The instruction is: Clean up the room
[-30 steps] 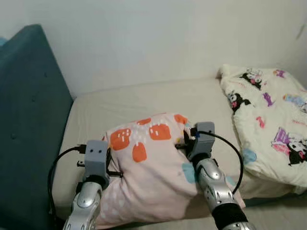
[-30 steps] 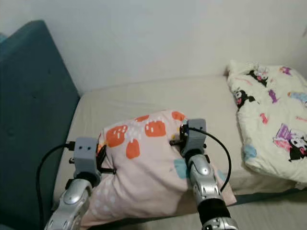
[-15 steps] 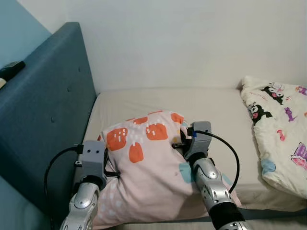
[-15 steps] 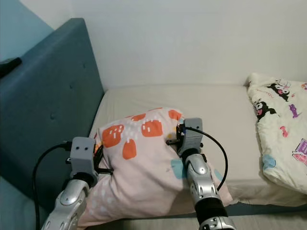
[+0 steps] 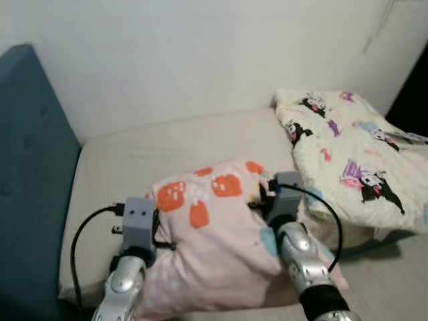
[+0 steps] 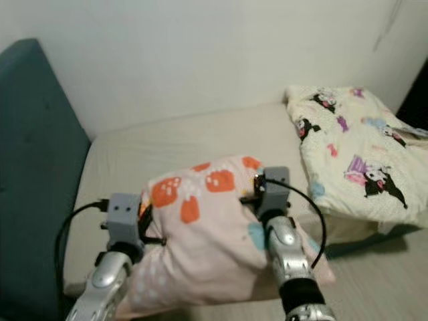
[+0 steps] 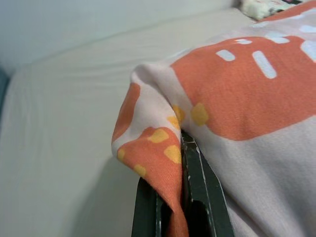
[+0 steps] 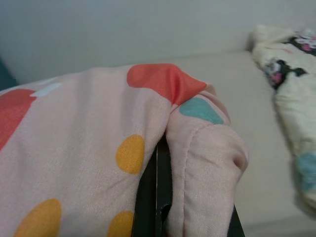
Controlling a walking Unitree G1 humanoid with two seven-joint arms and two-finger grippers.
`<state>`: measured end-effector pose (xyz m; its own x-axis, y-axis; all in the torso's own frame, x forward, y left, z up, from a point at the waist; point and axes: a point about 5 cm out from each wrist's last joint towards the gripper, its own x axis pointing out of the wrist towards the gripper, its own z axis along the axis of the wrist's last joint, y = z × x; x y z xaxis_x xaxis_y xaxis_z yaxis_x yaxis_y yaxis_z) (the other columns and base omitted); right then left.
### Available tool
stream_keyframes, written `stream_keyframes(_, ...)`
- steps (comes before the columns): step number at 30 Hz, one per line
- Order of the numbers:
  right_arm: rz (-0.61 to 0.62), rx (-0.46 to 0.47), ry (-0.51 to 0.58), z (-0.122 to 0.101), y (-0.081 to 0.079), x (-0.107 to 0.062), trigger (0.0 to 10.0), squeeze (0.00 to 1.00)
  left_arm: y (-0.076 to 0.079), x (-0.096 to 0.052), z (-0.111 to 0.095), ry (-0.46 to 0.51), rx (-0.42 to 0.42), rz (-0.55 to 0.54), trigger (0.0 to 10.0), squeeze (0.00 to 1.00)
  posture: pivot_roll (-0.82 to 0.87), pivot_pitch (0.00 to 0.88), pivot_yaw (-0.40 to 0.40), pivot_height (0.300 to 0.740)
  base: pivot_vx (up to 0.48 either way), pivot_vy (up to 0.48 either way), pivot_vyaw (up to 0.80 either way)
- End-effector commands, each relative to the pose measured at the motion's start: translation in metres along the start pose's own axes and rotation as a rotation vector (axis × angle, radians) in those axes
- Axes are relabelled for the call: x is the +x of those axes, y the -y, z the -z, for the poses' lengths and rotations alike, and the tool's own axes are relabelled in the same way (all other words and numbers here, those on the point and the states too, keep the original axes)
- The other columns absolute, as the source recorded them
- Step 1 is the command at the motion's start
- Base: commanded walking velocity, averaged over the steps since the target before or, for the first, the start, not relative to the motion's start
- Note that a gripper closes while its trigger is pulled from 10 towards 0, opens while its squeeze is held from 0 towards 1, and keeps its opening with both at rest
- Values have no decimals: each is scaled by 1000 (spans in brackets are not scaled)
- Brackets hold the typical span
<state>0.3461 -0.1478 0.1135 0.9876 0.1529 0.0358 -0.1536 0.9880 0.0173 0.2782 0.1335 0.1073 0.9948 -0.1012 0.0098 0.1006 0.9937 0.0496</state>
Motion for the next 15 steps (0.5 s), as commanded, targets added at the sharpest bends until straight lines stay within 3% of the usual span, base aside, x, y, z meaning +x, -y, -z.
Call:
stream_keyframes(1, -38, -5, 45, -8, -11, 4, 10000, 0, 1, 1, -8, 42, 28, 9, 10000, 0, -30, 102, -5, 740, 0, 0, 0)
stream_keyframes(10, -46, -27, 42, -8, -11, 4, 10000, 0, 0, 1, -7, 42, 25, 2, 10000, 0, -29, 100, -6, 740, 0, 0, 0)
stream_keyframes(15, -60, -69, 42, -9, -14, 5, 10000, 0, -1, 1, -7, 42, 28, -11, 10000, 0, -31, 99, -7, 740, 0, 0, 800)
